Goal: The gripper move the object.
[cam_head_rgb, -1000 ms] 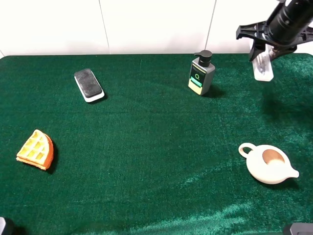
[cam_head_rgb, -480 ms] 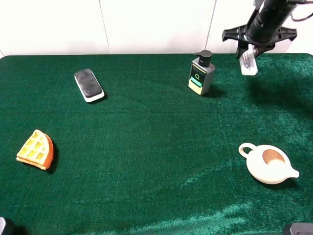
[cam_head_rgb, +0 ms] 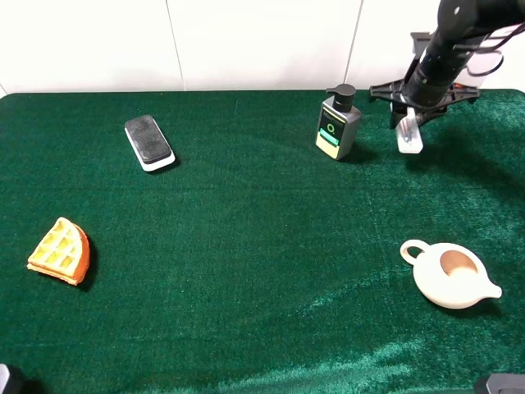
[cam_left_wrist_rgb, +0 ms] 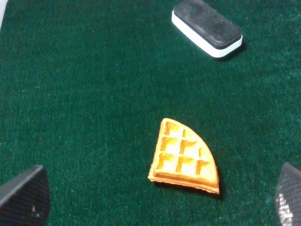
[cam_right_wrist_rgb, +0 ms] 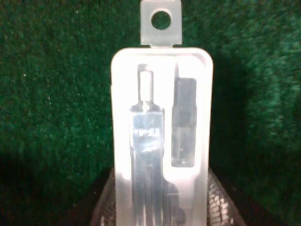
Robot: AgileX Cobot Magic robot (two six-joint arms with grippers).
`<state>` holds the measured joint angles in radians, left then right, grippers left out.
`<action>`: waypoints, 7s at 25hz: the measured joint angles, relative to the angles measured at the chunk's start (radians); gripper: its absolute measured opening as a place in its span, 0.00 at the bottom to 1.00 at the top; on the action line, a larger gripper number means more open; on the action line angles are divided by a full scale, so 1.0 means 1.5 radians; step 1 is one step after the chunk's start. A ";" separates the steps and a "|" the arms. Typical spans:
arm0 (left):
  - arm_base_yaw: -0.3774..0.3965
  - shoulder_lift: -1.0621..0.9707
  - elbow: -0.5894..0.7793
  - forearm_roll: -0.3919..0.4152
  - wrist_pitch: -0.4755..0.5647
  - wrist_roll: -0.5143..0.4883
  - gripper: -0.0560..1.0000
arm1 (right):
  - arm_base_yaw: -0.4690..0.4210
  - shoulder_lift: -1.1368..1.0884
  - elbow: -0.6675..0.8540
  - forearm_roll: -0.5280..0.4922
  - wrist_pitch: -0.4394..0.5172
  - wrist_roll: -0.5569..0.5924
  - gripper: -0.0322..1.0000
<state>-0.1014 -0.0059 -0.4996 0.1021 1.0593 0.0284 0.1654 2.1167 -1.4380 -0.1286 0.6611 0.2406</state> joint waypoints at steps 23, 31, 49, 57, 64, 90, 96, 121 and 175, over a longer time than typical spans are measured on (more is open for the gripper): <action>0.000 0.000 0.000 0.000 0.000 0.000 0.97 | -0.015 0.024 0.000 0.011 -0.030 0.008 0.32; 0.000 0.000 0.000 0.000 0.000 0.000 0.97 | -0.015 0.024 0.000 0.008 -0.031 0.012 0.66; 0.000 0.000 0.000 0.000 0.000 0.000 0.97 | -0.015 0.022 -0.041 -0.005 0.077 0.012 0.70; 0.000 0.000 0.000 0.000 0.000 0.000 0.97 | -0.015 -0.037 -0.047 -0.017 0.109 0.012 0.70; 0.000 0.000 0.000 0.000 0.000 0.000 0.97 | -0.015 -0.099 -0.047 -0.017 0.182 0.007 0.70; 0.000 0.000 0.000 0.000 0.000 0.000 0.97 | -0.014 -0.431 0.105 0.120 0.367 -0.040 0.70; 0.000 0.000 0.000 0.000 0.000 0.000 0.97 | -0.014 -0.571 0.204 0.117 0.368 -0.040 0.70; 0.000 0.000 0.000 0.000 0.000 0.000 0.97 | -0.016 -1.144 0.463 0.037 0.372 -0.040 0.70; 0.000 0.000 0.000 0.000 0.000 0.000 0.97 | -0.121 -1.415 0.626 0.086 0.245 -0.151 0.70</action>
